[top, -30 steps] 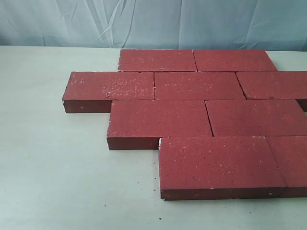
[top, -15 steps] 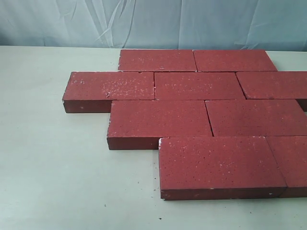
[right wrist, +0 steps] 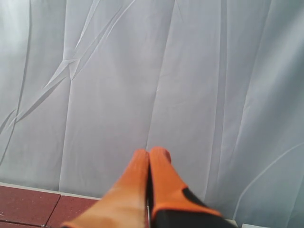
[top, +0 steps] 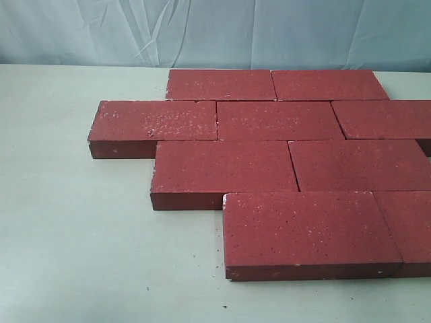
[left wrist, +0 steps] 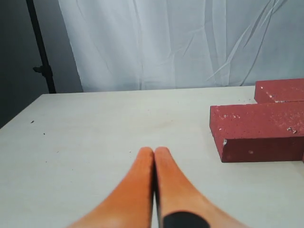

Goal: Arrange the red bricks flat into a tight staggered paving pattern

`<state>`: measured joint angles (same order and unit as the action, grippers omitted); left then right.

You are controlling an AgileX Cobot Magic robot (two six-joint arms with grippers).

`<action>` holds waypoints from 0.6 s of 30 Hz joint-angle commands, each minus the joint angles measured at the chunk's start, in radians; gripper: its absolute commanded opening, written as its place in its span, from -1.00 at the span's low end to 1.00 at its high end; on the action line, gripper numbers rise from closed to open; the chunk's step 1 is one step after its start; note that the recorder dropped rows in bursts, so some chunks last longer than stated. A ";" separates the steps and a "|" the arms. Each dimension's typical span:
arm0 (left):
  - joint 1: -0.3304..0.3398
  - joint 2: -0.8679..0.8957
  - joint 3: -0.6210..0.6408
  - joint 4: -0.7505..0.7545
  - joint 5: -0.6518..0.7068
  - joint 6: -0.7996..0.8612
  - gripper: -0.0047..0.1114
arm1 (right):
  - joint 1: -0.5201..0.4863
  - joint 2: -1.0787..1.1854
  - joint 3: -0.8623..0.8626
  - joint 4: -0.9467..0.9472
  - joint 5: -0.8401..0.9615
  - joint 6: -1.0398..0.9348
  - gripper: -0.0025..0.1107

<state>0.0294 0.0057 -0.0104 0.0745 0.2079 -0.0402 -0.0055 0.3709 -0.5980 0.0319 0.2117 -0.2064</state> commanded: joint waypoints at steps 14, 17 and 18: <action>-0.002 -0.006 0.010 -0.013 0.000 -0.004 -0.92 | -0.003 -0.006 0.004 0.000 -0.012 0.001 -0.97; -0.002 -0.006 0.010 -0.013 0.000 -0.004 -0.92 | -0.003 -0.006 0.004 0.000 -0.012 0.001 -0.97; -0.002 -0.006 0.010 -0.013 0.000 -0.004 -0.92 | -0.003 -0.006 0.004 0.000 -0.012 0.001 -0.97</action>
<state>0.0294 0.0042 -0.0035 0.0745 0.2167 -0.0402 -0.0055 0.3693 -0.5980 0.0319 0.2117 -0.2046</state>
